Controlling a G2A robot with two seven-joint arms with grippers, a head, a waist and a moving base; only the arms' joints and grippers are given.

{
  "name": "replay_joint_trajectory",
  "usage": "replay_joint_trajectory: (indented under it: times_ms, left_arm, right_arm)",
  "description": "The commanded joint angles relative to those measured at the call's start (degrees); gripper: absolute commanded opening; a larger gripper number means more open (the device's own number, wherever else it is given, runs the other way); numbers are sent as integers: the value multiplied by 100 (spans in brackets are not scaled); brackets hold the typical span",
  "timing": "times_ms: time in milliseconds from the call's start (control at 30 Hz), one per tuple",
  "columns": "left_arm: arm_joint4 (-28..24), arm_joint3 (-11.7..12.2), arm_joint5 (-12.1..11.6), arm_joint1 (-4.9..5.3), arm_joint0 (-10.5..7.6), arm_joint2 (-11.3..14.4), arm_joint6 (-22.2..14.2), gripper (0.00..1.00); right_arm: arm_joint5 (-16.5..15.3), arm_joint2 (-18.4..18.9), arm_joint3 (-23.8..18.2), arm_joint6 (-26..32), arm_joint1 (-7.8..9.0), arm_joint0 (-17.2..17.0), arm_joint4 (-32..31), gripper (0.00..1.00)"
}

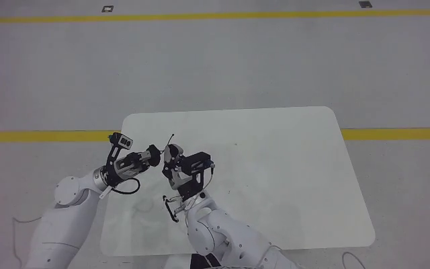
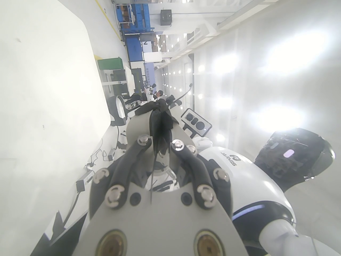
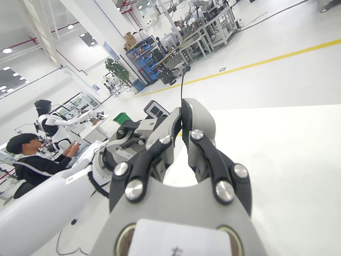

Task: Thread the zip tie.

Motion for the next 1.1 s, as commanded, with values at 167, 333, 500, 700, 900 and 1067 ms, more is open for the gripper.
replay_joint_trajectory:
  times_ms: [167, 333, 500, 700, 900, 1067]
  left_arm:
    - [0, 0, 0, 0, 0, 0, 0, 0]
    - [0, 0, 0, 0, 0, 0, 0, 0]
    - [-389, -125, 220, -13, 58, -25, 142, 0]
    - [-1304, 47, 717, -9, 37, -204, -295, 0]
    - [-1900, 245, 1217, -17, -25, -246, -751, 0]
    - [-2184, 331, 1681, -35, -70, -133, -1010, 0]
  right_arm:
    - [-87, 221, -147, -54, 106, -202, 200, 100]
    - [-539, 403, -246, 203, 213, -339, 855, 100]
    - [-539, 403, -246, 203, 213, -339, 855, 100]
    - [-610, 432, -250, 250, 215, -338, 956, 100]
    - [-1733, 842, -345, 723, 243, -540, 2390, 100]
    - [-2476, 1027, -268, 1772, 243, -526, 3814, 100]
